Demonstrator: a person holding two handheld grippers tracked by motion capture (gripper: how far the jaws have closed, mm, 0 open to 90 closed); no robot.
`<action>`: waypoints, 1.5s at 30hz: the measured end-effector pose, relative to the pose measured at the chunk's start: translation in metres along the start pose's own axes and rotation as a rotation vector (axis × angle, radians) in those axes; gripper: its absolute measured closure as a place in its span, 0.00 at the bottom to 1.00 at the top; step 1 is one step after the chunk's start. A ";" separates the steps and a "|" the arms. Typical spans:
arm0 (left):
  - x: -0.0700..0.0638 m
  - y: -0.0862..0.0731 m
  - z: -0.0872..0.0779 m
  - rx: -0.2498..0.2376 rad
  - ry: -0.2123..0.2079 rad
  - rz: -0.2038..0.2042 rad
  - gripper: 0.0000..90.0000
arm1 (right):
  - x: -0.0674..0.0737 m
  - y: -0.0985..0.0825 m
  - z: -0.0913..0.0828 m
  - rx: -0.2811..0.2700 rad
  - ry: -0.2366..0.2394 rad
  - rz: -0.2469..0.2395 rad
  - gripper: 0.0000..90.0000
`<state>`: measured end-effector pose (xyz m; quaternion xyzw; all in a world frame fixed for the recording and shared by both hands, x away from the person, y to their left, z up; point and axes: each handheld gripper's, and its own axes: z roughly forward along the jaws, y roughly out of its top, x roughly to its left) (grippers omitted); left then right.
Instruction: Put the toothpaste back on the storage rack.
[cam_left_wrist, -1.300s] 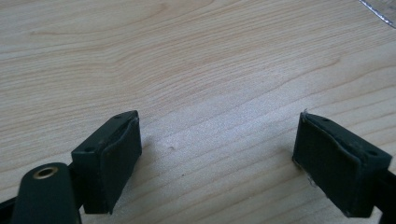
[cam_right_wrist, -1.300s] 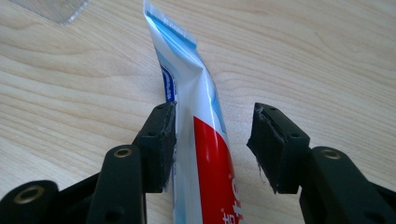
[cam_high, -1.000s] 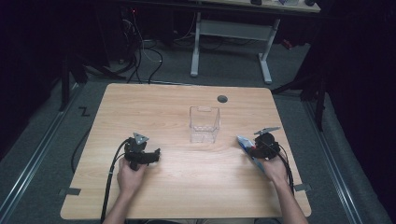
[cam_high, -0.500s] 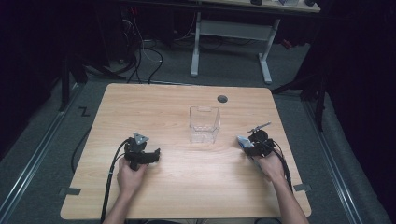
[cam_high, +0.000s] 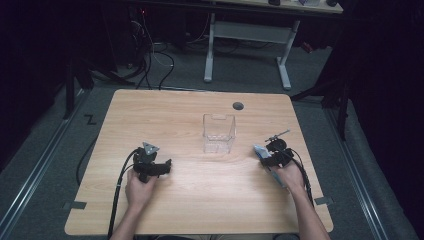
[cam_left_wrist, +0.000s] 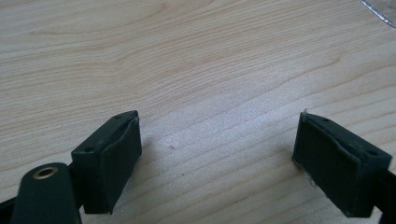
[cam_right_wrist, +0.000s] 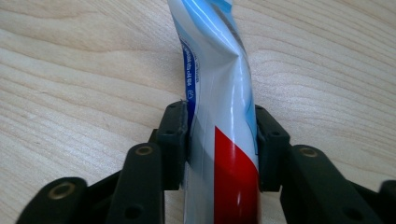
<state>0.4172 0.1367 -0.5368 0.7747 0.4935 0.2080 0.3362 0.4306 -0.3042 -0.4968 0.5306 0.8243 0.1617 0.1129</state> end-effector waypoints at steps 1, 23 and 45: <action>0.000 0.000 0.000 0.000 0.000 0.000 0.17 | 0.001 0.000 0.000 -0.005 -0.005 -0.006 0.72; 0.000 0.000 0.000 0.000 0.000 0.000 0.17 | 0.004 -0.005 -0.029 -0.173 0.093 0.005 0.77; 0.000 0.000 0.000 0.000 0.000 0.000 0.17 | 0.005 -0.011 -0.057 -0.333 0.169 0.021 0.77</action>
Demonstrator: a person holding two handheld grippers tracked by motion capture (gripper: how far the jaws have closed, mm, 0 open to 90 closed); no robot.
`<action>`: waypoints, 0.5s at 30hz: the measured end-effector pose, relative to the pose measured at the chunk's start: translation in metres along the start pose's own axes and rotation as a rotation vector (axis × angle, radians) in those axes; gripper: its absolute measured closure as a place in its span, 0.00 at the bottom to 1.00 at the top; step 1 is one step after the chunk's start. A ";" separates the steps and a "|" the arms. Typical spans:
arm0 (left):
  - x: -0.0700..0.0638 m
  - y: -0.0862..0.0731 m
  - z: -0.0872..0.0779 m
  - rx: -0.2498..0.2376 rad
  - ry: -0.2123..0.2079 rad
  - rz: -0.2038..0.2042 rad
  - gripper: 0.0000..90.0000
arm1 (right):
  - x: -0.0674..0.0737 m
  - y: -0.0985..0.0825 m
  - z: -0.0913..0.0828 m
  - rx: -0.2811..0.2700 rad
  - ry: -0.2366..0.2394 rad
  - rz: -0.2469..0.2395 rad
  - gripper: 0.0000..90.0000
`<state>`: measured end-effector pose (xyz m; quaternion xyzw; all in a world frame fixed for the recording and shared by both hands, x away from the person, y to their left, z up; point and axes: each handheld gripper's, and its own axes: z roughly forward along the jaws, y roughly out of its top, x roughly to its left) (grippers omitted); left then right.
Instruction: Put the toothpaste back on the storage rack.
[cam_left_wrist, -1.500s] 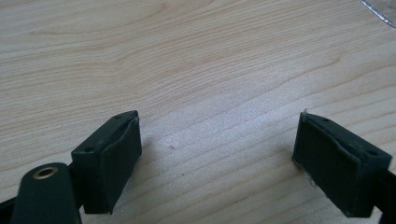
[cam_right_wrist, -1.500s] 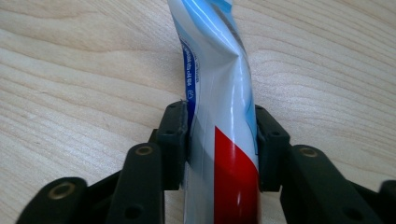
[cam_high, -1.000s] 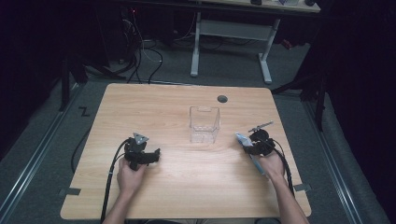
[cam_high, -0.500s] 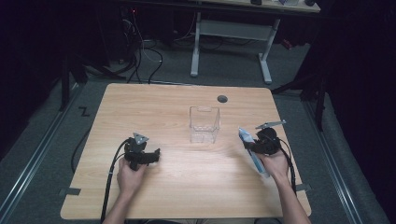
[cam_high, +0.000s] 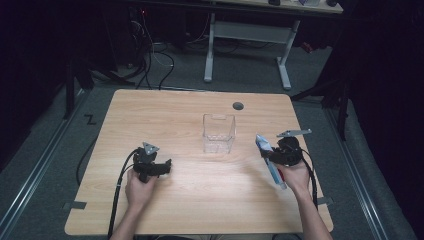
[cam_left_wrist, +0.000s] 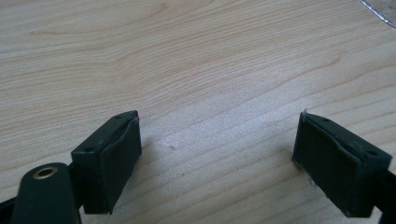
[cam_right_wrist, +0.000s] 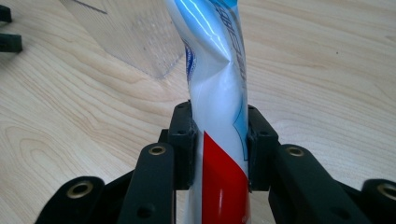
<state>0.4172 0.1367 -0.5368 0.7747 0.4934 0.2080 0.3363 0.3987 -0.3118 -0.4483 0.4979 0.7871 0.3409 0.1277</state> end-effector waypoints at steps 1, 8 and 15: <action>0.000 0.000 0.000 0.000 0.000 0.000 0.17 | 0.001 0.000 -0.001 -0.006 0.004 -0.001 0.77; 0.000 0.000 0.000 0.000 0.000 0.000 0.17 | 0.005 0.004 -0.003 -0.035 0.028 -0.007 0.77; 0.000 0.000 0.000 0.000 0.000 -0.001 0.17 | 0.015 0.014 -0.003 -0.073 0.049 -0.017 0.77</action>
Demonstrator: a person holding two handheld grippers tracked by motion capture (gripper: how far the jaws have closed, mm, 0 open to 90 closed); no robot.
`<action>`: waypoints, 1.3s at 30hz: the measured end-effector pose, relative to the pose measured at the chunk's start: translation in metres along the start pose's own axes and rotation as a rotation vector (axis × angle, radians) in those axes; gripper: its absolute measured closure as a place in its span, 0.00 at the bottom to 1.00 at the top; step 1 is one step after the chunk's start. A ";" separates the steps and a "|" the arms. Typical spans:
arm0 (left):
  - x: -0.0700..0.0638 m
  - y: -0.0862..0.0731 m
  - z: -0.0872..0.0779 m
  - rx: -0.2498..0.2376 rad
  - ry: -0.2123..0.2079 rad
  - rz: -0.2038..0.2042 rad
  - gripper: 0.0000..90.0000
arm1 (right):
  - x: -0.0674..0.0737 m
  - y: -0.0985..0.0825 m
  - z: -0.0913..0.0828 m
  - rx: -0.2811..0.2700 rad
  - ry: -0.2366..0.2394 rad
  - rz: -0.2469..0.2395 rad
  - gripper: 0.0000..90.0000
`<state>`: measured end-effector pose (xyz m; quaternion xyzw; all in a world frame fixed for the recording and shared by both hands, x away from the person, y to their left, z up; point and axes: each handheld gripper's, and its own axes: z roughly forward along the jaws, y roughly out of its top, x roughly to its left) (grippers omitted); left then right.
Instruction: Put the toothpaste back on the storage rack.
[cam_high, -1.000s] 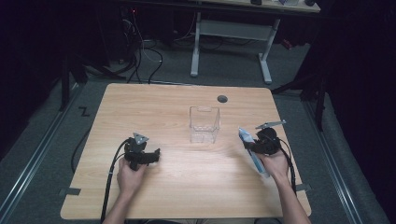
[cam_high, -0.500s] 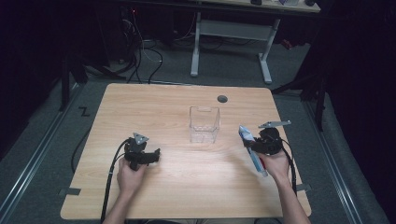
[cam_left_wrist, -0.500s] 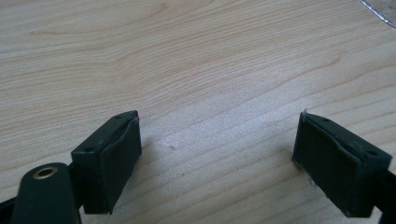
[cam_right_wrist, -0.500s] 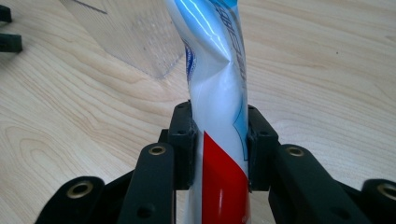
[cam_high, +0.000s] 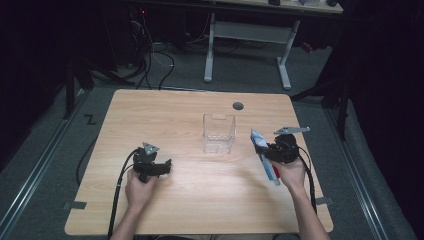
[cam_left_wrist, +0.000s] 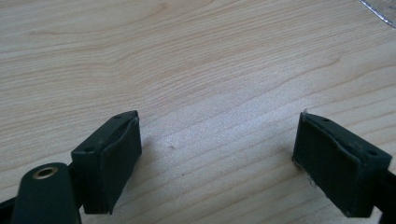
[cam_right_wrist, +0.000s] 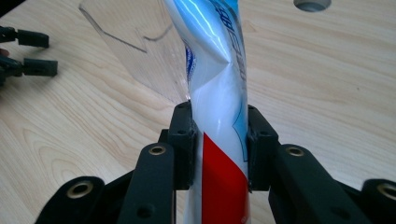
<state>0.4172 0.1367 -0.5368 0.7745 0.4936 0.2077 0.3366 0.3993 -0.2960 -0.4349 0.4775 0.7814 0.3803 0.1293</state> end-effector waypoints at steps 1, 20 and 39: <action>0.000 0.000 0.000 0.000 0.000 0.000 0.17 | 0.001 0.001 0.001 -0.009 0.003 -0.007 0.77; 0.000 0.000 0.000 0.000 0.000 0.000 0.17 | 0.015 0.024 0.001 -0.089 0.066 -0.018 0.77; 0.000 0.000 0.000 0.000 -0.001 0.000 0.17 | 0.029 0.043 0.003 -0.134 0.095 -0.062 0.77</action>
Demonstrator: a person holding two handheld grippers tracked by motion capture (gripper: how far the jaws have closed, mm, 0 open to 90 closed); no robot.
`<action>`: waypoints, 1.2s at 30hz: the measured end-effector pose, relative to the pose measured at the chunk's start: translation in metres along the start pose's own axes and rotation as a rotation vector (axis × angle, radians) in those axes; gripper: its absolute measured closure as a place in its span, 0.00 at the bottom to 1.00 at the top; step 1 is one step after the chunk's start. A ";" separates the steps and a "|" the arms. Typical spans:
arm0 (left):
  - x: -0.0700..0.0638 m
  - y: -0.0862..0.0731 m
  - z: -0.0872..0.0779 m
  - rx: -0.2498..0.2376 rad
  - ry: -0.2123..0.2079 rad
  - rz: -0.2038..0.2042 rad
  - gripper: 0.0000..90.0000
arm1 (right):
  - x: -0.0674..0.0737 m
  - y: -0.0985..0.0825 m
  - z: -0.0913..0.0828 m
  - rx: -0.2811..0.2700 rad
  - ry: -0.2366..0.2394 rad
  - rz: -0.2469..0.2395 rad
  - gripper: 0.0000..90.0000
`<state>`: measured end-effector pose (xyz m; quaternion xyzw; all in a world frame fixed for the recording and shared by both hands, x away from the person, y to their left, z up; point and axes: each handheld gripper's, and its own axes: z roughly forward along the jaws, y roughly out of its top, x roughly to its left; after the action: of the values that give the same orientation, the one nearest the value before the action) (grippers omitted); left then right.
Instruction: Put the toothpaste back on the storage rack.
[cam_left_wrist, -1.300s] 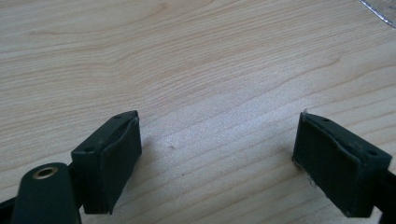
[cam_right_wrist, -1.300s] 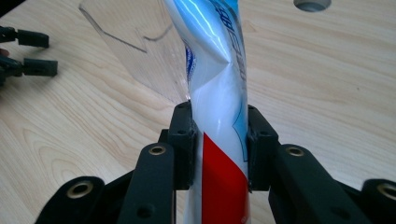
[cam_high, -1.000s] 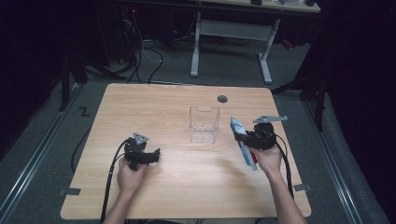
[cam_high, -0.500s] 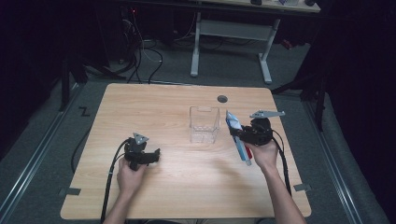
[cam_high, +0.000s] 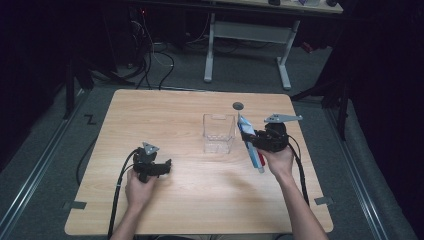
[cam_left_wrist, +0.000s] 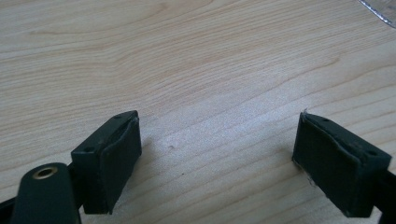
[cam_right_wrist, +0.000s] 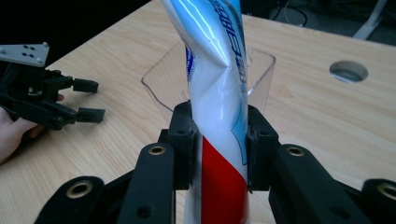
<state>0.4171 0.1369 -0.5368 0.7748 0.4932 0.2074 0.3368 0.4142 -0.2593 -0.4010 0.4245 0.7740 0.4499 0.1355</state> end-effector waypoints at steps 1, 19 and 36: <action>0.000 0.000 0.000 0.000 0.000 0.000 0.17 | 0.000 0.000 0.000 0.000 0.000 0.000 0.77; 0.000 0.000 0.000 0.000 0.000 0.000 0.17 | 0.018 0.030 0.011 -0.029 0.023 -0.062 0.77; 0.000 0.000 0.000 0.000 0.000 -0.001 0.17 | 0.025 0.061 0.021 -0.068 0.046 -0.077 0.77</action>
<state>0.4171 0.1370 -0.5368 0.7747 0.4934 0.2071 0.3369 0.4444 -0.2137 -0.3590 0.3793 0.7769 0.4799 0.1492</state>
